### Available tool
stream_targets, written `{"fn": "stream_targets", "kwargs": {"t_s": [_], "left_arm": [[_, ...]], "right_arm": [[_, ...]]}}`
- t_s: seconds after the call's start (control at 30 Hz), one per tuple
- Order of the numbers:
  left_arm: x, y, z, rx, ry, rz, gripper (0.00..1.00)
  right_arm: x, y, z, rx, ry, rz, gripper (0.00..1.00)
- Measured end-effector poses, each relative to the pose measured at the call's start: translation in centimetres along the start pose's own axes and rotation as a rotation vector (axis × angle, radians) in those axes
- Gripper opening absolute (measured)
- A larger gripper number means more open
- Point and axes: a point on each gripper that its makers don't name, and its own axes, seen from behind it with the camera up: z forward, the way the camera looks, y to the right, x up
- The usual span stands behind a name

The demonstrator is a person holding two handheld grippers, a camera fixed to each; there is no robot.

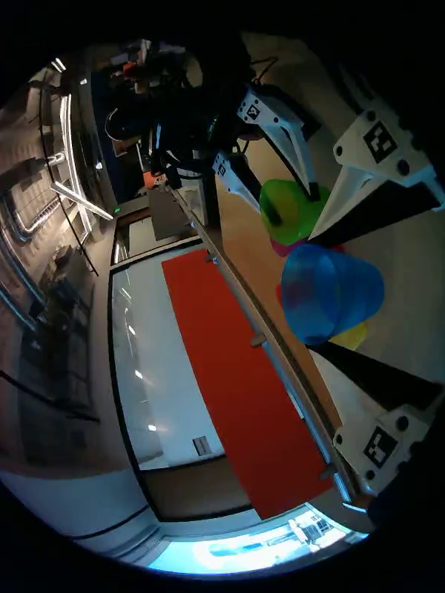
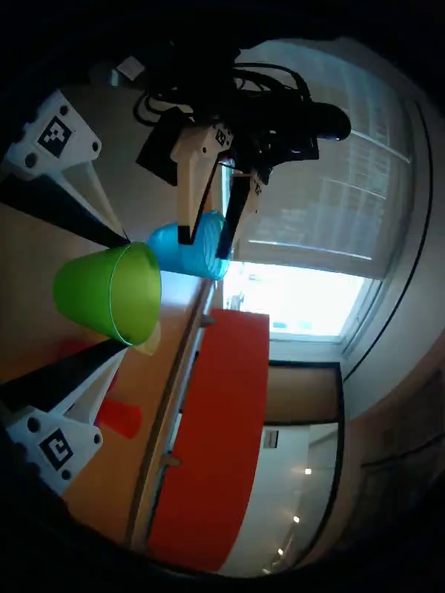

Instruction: Pour water

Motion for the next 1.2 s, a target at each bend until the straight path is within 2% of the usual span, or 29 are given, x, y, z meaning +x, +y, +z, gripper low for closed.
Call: {"fn": "stream_targets", "kwargs": {"t_s": [0.73, 1.0, 1.2], "left_arm": [[1.5, 0.1, 0.8, -0.026, 0.0, 0.224, 0.87], [1.6, 0.3, 1.0, -0.034, -0.006, 0.26, 0.87], [1.8, 0.6, 0.9, -0.038, -0.006, 0.31, 0.87]], "right_arm": [[-0.5, -0.8, -0.2, 0.059, -0.038, -0.013, 0.92], [-0.5, -1.0, -0.3, 0.074, -0.045, -0.007, 0.91], [-0.6, -1.2, -0.3, 0.082, -0.051, -0.01, 0.91]]}}
